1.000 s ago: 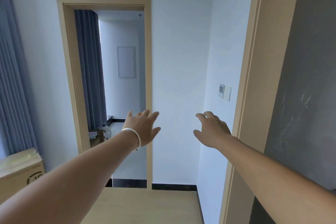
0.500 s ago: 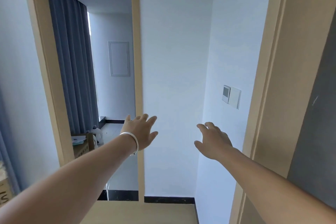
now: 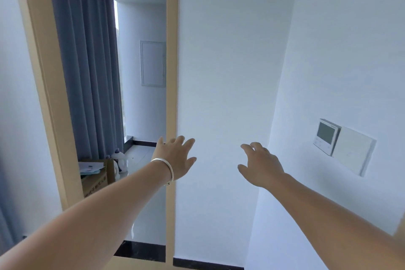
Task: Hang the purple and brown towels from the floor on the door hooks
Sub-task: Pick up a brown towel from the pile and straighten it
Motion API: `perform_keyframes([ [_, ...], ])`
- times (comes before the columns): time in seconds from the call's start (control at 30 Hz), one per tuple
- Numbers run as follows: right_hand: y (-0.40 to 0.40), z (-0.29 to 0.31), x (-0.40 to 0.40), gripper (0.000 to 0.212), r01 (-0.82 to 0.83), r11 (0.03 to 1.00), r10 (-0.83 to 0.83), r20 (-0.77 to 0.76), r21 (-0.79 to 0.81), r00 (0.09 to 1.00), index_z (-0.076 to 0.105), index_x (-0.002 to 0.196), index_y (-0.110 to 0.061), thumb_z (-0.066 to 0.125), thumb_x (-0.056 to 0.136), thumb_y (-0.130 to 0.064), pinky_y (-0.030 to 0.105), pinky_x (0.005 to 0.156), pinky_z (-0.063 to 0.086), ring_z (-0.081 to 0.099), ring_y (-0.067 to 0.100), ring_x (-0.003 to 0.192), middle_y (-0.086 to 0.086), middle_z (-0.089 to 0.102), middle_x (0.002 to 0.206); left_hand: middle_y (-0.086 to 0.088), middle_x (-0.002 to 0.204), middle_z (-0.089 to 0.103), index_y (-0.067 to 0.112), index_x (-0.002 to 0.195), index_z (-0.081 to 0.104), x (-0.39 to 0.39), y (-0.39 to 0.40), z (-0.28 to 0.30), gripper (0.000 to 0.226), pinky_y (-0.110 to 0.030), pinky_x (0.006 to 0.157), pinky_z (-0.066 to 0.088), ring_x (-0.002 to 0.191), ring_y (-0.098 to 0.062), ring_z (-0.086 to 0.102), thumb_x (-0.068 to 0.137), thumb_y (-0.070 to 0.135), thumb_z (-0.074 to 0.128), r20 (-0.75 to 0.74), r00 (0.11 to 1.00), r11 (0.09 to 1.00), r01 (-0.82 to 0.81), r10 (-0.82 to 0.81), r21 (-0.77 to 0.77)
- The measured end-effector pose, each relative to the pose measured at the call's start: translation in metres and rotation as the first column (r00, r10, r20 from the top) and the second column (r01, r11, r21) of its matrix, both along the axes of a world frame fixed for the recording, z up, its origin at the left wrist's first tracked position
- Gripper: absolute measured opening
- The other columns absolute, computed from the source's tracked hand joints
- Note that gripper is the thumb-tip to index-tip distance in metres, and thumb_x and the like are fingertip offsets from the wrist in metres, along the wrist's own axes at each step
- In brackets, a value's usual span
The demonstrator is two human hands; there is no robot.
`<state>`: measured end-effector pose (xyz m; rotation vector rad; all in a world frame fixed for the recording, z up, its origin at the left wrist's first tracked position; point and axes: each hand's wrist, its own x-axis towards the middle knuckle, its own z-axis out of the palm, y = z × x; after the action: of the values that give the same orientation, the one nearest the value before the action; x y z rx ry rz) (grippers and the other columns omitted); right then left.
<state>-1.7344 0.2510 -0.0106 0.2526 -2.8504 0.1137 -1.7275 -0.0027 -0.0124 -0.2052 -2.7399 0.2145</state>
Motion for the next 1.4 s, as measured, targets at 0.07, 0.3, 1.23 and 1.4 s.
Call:
perform_keyframes([
  [0.07, -0.011, -0.002, -0.029, 0.063, -0.021, 1.0, 0.021, 0.009, -0.004, 1.0, 0.024, 0.149, -0.025, 0.046, 0.093, -0.043, 0.036, 0.101, 0.037, 0.034, 0.022, 0.135, 0.003, 0.025, 0.152, 0.001, 0.137, 0.044, 0.028, 0.142, 0.026, -0.018, -0.013, -0.002, 0.052, -0.049, 0.107, 0.028, 0.12, -0.021, 0.049, 0.096, 0.052, 0.032, 0.002, 1.0, 1.0, -0.023, 0.023, -0.008],
  [0.3, -0.089, -0.023, -0.136, 0.062, -0.199, 0.98, 0.199, 0.036, 0.015, 0.979, 0.025, 0.148, -0.024, 0.046, 0.093, -0.042, 0.036, 0.099, 0.039, 0.036, 0.022, 0.132, 0.003, 0.025, 0.152, 0.003, 0.135, 0.045, 0.028, 0.142, 0.028, -0.081, -0.086, -0.023, 0.051, -0.05, 0.11, 0.022, 0.122, -0.019, 0.047, 0.096, 0.051, 0.032, 0.041, 0.977, 0.977, -0.211, 0.21, 0.014],
  [1.23, -0.589, -0.077, -0.199, 0.063, -0.962, 0.269, 0.952, 0.16, -0.037, 0.26, 0.022, 0.15, -0.025, 0.045, 0.094, -0.043, 0.041, 0.106, 0.034, 0.033, 0.023, 0.135, 0.004, 0.026, 0.153, 0.002, 0.149, 0.038, 0.034, 0.148, 0.021, 0.051, -0.424, -0.084, 0.06, -0.051, 0.112, 0.024, 0.132, -0.02, 0.043, 0.094, 0.056, 0.034, 0.2, 0.216, 0.222, -0.975, 0.956, -0.006],
  [1.4, -0.693, -0.082, -0.152, 0.062, -0.987, 0.153, 0.975, 0.172, -0.044, 0.143, 0.026, 0.148, -0.027, 0.048, 0.093, -0.042, 0.04, 0.108, 0.031, 0.034, 0.022, 0.134, 0.0, 0.03, 0.149, 0.001, 0.15, 0.037, 0.033, 0.148, 0.02, 0.103, -0.506, -0.105, 0.061, -0.05, 0.111, 0.027, 0.131, -0.02, 0.044, 0.094, 0.058, 0.035, 0.213, 0.126, 0.122, -0.992, 0.969, 0.032],
])
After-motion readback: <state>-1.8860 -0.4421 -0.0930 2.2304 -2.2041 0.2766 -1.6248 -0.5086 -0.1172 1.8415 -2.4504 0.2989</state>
